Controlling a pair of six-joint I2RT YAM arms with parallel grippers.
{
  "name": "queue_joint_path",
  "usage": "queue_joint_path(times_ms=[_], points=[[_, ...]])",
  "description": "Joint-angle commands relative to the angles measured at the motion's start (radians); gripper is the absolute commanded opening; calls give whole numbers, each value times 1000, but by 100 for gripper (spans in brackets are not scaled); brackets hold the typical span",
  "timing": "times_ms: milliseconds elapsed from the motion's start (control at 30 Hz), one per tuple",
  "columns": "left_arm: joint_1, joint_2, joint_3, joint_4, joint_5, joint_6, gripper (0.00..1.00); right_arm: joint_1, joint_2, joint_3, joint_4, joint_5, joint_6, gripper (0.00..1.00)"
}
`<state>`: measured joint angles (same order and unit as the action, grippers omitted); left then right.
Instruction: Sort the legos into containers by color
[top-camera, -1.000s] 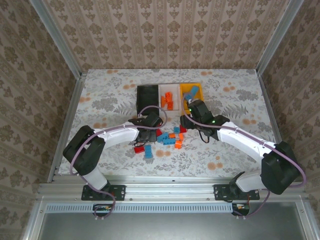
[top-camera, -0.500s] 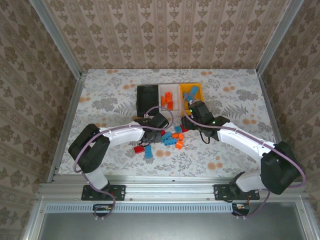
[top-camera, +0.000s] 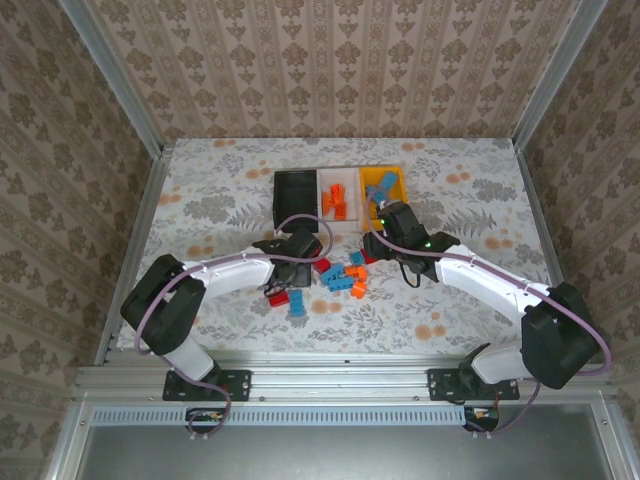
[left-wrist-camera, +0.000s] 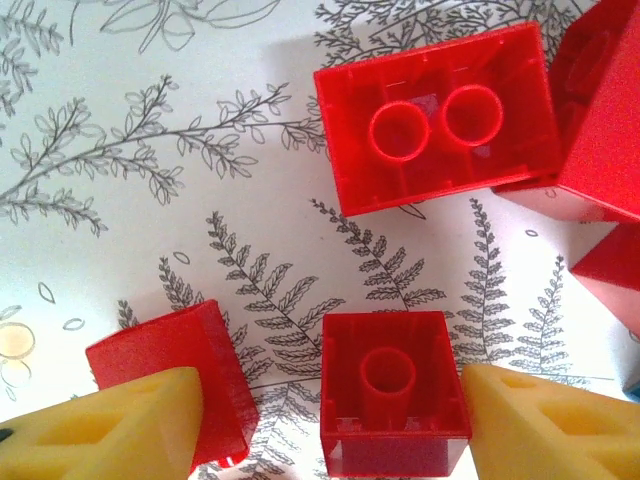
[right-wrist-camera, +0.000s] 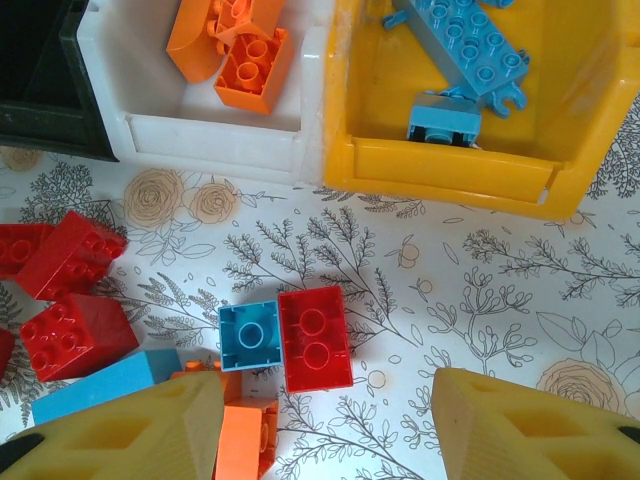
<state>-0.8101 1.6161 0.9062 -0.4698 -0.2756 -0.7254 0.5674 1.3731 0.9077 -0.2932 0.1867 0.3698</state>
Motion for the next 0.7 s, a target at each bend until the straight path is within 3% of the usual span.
queue_joint_path(times_ms=[0,200,433,667], points=[[-16,-25,54,-23,27,77,76,-5,-25,-10,10,11,-6,59],[-52,0,111,-58,12,66,78,-5,-27,-18,10,17,-2,59],[-61,41,113,-123,-59,-28,73,-8,-31,-25,11,17,-3,58],[-62,81,92,-78,-19,-47,67,-8,-32,-30,16,13,-5,58]])
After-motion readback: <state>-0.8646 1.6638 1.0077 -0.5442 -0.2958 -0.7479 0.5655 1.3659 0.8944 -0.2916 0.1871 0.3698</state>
